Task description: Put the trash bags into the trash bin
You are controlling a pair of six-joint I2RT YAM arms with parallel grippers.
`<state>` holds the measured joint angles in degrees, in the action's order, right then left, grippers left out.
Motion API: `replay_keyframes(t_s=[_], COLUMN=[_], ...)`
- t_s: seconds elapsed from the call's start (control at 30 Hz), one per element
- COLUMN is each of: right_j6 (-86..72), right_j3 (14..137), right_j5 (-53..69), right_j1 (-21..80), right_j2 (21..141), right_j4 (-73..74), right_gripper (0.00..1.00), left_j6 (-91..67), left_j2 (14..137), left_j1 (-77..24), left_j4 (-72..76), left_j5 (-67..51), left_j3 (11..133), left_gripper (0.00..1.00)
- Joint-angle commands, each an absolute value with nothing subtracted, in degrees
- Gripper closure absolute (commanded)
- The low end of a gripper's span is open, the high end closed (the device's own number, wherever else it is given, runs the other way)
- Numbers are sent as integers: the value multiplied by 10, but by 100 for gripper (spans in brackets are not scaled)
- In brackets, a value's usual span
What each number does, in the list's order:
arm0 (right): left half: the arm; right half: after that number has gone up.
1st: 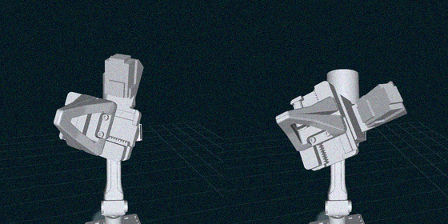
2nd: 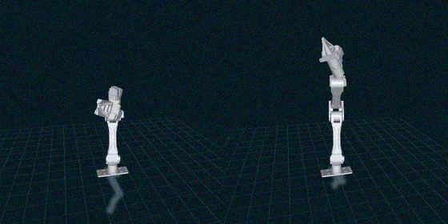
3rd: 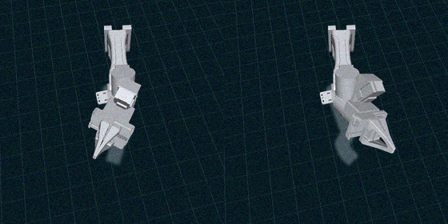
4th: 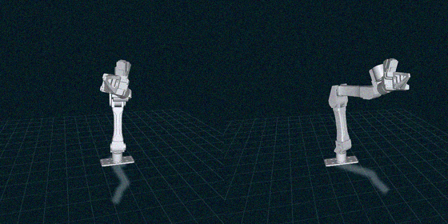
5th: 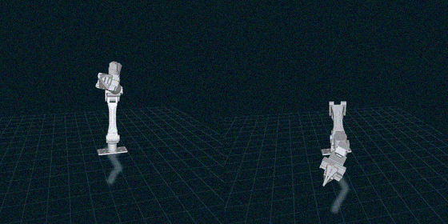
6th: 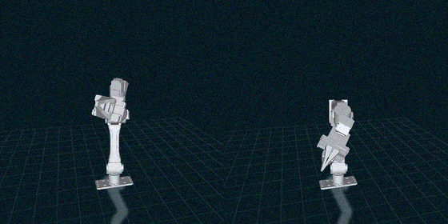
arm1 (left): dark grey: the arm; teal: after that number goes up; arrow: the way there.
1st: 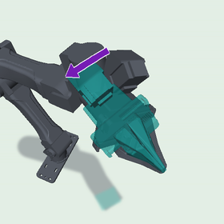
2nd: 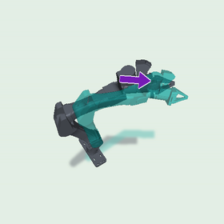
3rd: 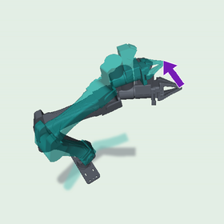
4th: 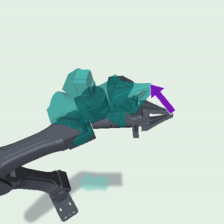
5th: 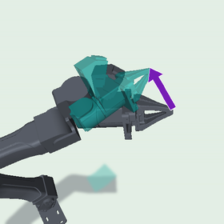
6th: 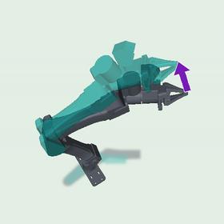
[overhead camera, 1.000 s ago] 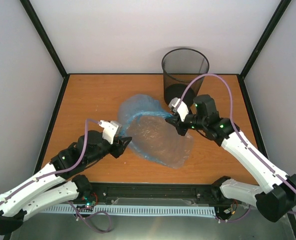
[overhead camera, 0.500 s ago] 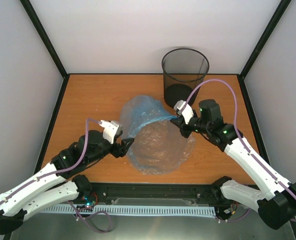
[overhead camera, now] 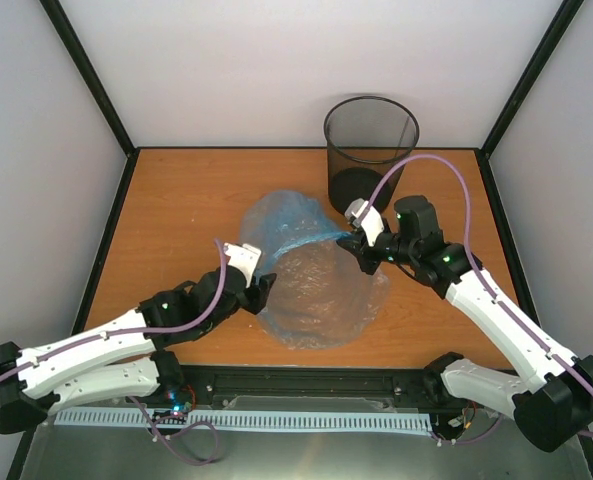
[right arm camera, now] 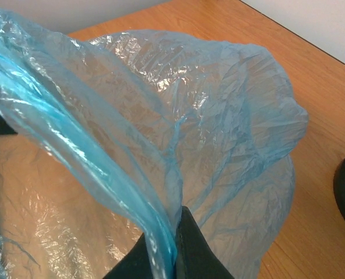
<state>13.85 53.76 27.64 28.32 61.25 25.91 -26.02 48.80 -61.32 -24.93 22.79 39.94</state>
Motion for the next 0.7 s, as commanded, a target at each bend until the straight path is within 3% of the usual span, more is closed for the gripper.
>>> replay_keyframes(t_s=[0.0,0.03,0.1,0.2,0.3,0.47,0.67], right_j6=[138,143,159,174,183,188,196], right_j3=[545,548,573,626,682,776,884], right_j5=[289,297,319,346,347,295,179], right_j1=[281,281,281,281,281,281,275], right_j2=[607,607,612,622,624,648,759], right_j4=[254,262,294,360,404,442,458], right_gripper=[96,89,60,32,19,7,10], left_j6=[-265,-262,-254,-242,-238,-241,-241], left_j2=[475,474,471,469,456,386,338], left_j1=[-617,-617,-617,-617,-617,-617,-617], left_j4=[-258,-265,-280,-311,-345,-339,-326], left_j5=[292,299,308,314,298,310,294], left_j3=[445,451,466,484,486,436,421], left_gripper=[62,77,95,99,99,99,99])
